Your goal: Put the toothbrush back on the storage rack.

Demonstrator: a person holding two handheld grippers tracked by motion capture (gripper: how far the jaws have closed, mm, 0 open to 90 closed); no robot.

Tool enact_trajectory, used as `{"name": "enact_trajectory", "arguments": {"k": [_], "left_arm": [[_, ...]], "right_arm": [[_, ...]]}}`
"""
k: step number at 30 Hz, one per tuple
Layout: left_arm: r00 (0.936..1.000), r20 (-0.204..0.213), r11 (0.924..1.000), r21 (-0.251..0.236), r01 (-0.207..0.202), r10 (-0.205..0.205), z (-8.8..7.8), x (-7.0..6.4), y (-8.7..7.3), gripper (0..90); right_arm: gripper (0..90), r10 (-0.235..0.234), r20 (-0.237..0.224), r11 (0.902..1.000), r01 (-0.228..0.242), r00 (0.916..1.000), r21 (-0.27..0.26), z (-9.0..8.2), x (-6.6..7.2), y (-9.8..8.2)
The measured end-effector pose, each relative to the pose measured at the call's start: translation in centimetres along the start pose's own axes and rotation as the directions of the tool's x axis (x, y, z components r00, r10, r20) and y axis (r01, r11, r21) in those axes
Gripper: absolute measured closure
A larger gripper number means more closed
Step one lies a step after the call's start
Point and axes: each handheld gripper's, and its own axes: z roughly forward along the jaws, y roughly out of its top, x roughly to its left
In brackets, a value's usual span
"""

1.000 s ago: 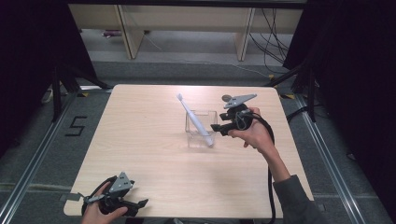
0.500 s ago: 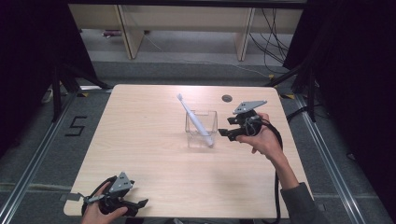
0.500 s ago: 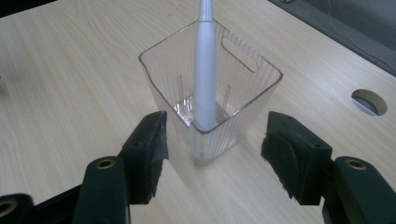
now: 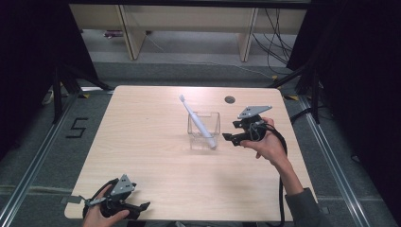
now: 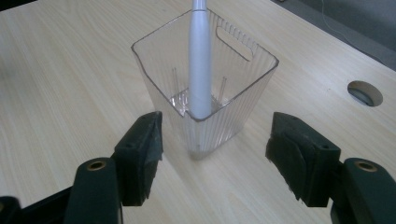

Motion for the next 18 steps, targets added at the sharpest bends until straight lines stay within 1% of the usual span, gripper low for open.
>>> {"name": "enact_trajectory", "arguments": {"k": [4,5,6,7,8,9,10,11,12,13,14,15,16,17,18], "left_arm": [[1.0000,0.001,1.0000,0.000,-0.001,0.001,0.0,0.0,0.0,15.2],[1.0000,0.003,1.0000,-0.005,-0.001,0.001,0.0,0.0,0.0,15.2],[1.0000,0.000,1.0000,-0.001,0.000,0.000,0.0,0.0,0.0,15.2],[1.0000,-0.001,1.0000,0.003,-0.004,0.004,-0.1,0.0,0.0,15.2],[1.0000,-0.001,1.0000,0.002,-0.003,0.003,-0.1,0.0,0.0,15.2],[1.0000,-0.001,1.0000,0.002,-0.005,0.005,-0.1,0.0,0.0,15.3],[1.0000,-0.001,1.0000,0.002,-0.005,0.005,-0.1,0.0,0.0,15.2],[1.0000,-0.001,1.0000,0.001,-0.004,0.004,-0.1,0.0,0.0,15.3],[1.0000,-0.001,1.0000,0.001,-0.004,0.004,-0.1,0.0,0.0,15.2],[1.0000,-0.001,1.0000,0.001,-0.003,0.003,-0.1,0.0,0.0,15.3],[1.0000,-0.001,1.0000,0.001,-0.004,0.004,-0.1,0.0,0.0,15.2],[1.0000,-0.002,1.0000,0.001,-0.004,0.004,-0.1,0.0,0.0,15.2],[1.0000,-0.001,1.0000,0.001,-0.004,0.004,-0.1,0.0,0.0,15.2],[1.0000,-0.001,1.0000,0.001,-0.004,0.004,-0.1,0.0,0.0,15.2],[1.0000,-0.001,1.0000,0.001,-0.004,0.004,-0.1,0.0,0.0,15.2]], "right_arm": [[34.0,0.018,0.005,0.9998,-0.018,0.9998,-0.002,-0.1,-0.2,-0.3],[33.6,0.031,0.007,0.9995,-0.031,0.9995,-0.001,-0.1,-0.1,-0.4],[33.1,0.018,0.010,0.9998,-0.018,0.9998,-0.008,-0.1,-0.2,-0.5],[32.5,0.022,0.006,0.9998,-0.022,0.9997,0.001,-0.1,-0.2,-0.7],[31.9,0.017,0.013,0.9999,-0.017,0.9998,0.001,-0.2,-0.2,-0.8],[31.4,0.040,0.012,0.9992,-0.040,0.9991,0.001,-0.2,0.0,-0.9],[31.1,0.041,0.010,0.9991,-0.041,0.9991,-0.002,-0.1,-0.1,-1.0],[30.9,0.030,0.010,0.9995,-0.030,0.9995,-0.010,-0.2,-0.2,-1.1],[30.3,0.046,0.007,0.9989,-0.046,0.9989,-0.008,-0.2,-0.1,-1.2],[29.7,0.034,0.012,0.9993,-0.033,0.9994,-0.016,-0.3,-0.2,-1.3],[29.2,0.048,0.008,0.9988,-0.048,0.9988,-0.008,-0.3,-0.1,-1.3],[28.8,0.047,0.008,0.9989,-0.047,0.9989,-0.008,-0.4,-0.1,-1.4],[28.3,0.031,0.019,0.9993,-0.031,0.9993,-0.021,-0.3,-0.2,-1.5],[27.3,0.030,0.010,0.9995,-0.030,0.9995,-0.007,-0.4,-0.2,-1.5],[26.3,0.052,0.013,0.9986,-0.052,0.9986,-0.010,-0.3,-0.1,-1.7]]}}
